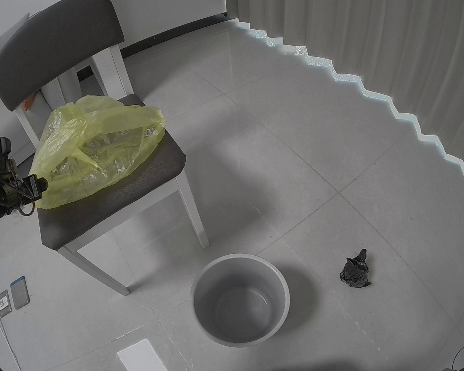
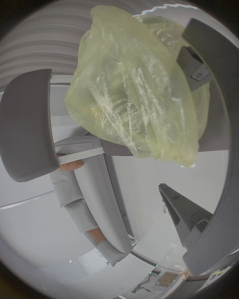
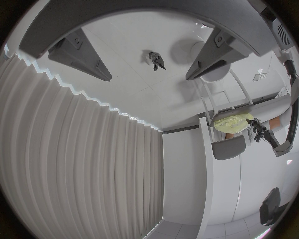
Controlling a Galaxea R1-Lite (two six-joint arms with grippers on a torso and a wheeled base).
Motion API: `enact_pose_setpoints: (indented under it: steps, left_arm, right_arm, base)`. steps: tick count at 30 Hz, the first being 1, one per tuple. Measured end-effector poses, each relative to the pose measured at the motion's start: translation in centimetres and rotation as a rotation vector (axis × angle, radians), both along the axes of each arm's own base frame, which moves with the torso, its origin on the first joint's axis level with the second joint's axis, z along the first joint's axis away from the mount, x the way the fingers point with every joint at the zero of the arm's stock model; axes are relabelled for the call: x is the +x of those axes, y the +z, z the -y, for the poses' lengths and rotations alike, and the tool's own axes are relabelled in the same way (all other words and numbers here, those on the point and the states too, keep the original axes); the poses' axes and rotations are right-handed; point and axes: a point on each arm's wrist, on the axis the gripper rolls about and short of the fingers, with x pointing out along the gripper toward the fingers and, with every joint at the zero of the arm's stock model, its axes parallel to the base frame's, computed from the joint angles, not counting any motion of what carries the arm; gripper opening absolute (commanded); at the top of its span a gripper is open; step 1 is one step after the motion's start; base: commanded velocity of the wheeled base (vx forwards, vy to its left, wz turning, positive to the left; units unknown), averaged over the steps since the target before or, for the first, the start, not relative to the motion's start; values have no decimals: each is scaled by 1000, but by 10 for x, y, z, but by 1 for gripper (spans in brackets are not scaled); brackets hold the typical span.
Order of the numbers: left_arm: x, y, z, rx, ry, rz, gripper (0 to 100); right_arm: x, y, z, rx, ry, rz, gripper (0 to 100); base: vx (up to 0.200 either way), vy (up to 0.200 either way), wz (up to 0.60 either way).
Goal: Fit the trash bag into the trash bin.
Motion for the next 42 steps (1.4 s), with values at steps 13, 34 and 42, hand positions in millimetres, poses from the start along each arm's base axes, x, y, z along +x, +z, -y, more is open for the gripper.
enact_pose_setpoints:
  steps: [13, 34, 42]
  left_arm:
    - [8, -3, -3, 2, -13, 34, 0]
    - [-7, 22, 12, -54, -147, 151, 0]
    - [-41, 62, 75, 17, -386, 228, 0]
  right_arm:
    - [0, 0, 0, -1, 0, 0, 100]
    - [-7, 39, -1, 34, 45, 168, 100]
    - [13, 102, -2, 24, 138, 148, 100]
  base:
    - [0, 0, 0]
    - [0, 0, 0]
    - [0, 0, 0]
